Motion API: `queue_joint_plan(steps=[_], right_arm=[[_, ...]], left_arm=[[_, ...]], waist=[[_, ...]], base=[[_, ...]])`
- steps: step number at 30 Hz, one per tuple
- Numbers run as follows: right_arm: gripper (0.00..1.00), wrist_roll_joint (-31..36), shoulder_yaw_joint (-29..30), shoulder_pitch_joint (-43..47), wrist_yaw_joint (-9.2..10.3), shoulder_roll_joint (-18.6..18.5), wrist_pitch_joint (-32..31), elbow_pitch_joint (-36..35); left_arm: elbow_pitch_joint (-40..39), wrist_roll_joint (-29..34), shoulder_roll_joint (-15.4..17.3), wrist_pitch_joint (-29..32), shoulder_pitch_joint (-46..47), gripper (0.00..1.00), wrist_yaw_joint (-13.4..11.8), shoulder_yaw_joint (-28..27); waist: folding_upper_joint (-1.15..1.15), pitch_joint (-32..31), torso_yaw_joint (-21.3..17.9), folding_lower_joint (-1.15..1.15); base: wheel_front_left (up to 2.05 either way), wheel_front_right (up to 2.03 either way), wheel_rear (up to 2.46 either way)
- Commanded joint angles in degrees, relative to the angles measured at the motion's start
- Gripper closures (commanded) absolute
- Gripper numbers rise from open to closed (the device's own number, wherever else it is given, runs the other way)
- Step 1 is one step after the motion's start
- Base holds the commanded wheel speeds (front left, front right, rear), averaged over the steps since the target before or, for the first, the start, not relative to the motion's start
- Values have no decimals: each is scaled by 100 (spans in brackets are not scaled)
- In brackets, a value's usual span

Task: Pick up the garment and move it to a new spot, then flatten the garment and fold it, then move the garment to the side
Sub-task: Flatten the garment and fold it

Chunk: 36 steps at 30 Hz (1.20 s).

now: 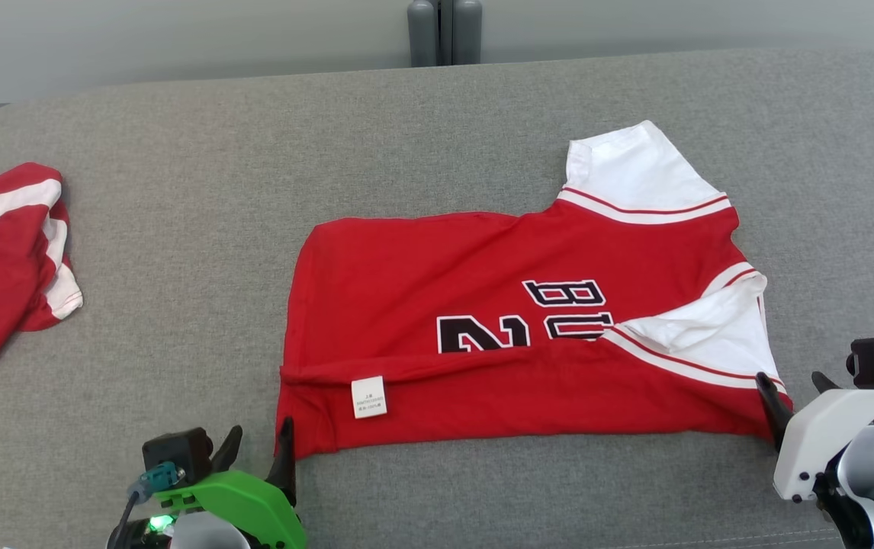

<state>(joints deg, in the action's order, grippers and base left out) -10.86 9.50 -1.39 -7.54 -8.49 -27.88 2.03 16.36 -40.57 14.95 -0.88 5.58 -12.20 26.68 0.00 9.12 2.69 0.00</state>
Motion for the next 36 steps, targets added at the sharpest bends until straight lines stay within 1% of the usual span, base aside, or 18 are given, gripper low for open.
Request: queue_joint_plan(steps=[1,6,8,10,12,15,17,22,26,28,33,36], right_arm=[[0,5,-11,-94,11,-20,26,-36],[0,-128,-90,-517,11,-192,-222,-257],[0,-170,-216,-863,11,-392,-422,-345],[0,-264,-316,-1210,11,-527,-592,-335],[0,-386,-473,-1711,11,-747,-784,-217],[0,-539,-721,-2377,10,-948,-972,108],[0,-643,-917,-2817,10,-1015,-1065,373],[0,-807,-1424,-3766,10,-1162,-915,1071],[0,-875,-1763,-4294,10,-1185,-726,1568],[0,-903,-1932,-4470,10,-1166,-659,1766],[0,-1021,-2214,-4817,10,-1101,-429,2189],[0,-1098,-2351,-4964,10,-1122,-316,2407]], left_arm=[[-89,41,60,13,-60,0,-49,-30],[-330,64,240,205,399,0,-101,-145],[-281,74,323,427,740,0,-70,-154],[-154,76,352,672,1075,0,-98,-148],[17,39,318,983,1637,0,-58,-141],[397,-20,205,1421,2297,0,14,-69],[691,-25,130,1649,2728,0,68,-13],[1409,106,-52,2014,3512,0,275,259],[1857,244,-191,1979,3937,0,379,406],[2043,224,-278,1908,4112,0,437,396],[2516,326,-345,1805,4423,0,507,471],[2783,394,-382,1929,4543,0,576,597]], waist=[[0,-6,2,0],[0,61,-28,0],[0,156,-40,0],[0,240,-50,0],[0,392,-58,0],[0,629,-62,0],[0,794,-71,0],[0,1090,-116,0],[0,1247,-139,0],[0,1307,-168,0],[0,1408,-257,0],[0,1457,-274,0]], base=[[0,0,0],[0,0,0],[0,0,0],[0,0,0],[0,0,0],[0,0,0],[0,0,0],[0,0,0],[0,0,0],[0,0,0],[0,0,0],[0,0,0]])
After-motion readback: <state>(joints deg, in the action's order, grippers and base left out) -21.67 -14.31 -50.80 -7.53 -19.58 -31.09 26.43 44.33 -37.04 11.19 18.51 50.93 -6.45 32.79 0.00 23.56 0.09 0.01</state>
